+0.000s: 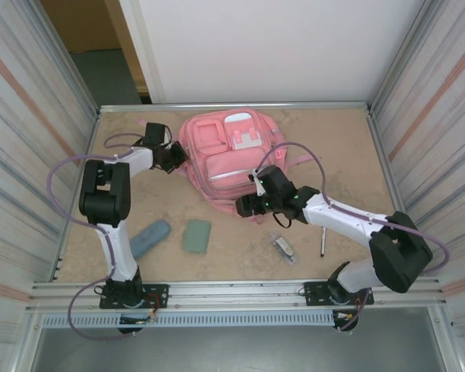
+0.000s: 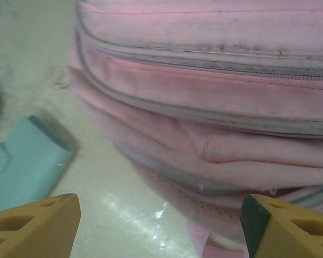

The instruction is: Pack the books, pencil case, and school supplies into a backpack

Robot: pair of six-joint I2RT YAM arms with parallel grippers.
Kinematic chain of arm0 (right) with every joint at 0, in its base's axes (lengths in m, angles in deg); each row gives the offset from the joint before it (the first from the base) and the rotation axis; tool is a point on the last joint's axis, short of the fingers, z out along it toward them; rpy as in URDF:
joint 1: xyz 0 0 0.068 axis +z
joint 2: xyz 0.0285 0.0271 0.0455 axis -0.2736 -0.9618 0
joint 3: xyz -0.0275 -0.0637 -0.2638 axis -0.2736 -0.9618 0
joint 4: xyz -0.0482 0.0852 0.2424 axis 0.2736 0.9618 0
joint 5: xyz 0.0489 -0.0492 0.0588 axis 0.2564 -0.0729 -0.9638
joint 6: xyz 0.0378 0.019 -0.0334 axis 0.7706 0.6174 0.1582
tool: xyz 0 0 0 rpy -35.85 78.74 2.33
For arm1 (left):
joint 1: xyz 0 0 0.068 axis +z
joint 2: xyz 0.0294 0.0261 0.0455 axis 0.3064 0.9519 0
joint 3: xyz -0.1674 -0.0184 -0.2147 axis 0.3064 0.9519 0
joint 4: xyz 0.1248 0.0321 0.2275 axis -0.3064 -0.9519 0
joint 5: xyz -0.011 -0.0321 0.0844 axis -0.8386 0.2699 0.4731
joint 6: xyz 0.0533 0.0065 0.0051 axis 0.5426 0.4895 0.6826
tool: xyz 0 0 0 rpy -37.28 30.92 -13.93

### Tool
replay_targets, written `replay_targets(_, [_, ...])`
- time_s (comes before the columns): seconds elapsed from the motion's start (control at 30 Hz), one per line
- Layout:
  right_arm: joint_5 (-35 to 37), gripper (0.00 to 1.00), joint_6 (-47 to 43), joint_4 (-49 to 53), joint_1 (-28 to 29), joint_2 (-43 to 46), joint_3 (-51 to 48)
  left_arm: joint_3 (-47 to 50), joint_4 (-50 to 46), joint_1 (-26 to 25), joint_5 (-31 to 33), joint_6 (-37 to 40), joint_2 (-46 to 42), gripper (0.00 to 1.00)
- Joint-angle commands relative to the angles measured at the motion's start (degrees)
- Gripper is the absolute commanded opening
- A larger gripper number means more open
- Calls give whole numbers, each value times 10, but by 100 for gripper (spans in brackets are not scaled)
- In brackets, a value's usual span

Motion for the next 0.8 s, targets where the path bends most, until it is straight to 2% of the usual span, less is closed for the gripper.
replay_targets(0.0, [28, 77, 11, -20, -29, -39, 1, 46, -24, -20, 11, 16, -67, 0])
replay_targets(0.3, [21, 73, -34, -56, -124, -174, 97, 148, -93, -82, 53, -18, -202, 0])
replay_targets(0.47, [-40, 70, -71, -90, -184, -224, 152, 186, -94, -113, 67, -88, -255, 0])
replay_targets(0.63, [-72, 71, -96, -78, -214, -190, 169, 189, -82, -145, 55, -123, -260, 0])
replay_targets(0.7, [-58, 72, -95, -66, -212, -150, 157, 195, -77, -153, 52, -144, -264, 0])
replay_targets(0.77, [-11, 77, -87, -57, -193, -95, 132, 212, -58, -157, 48, -180, -273, 0])
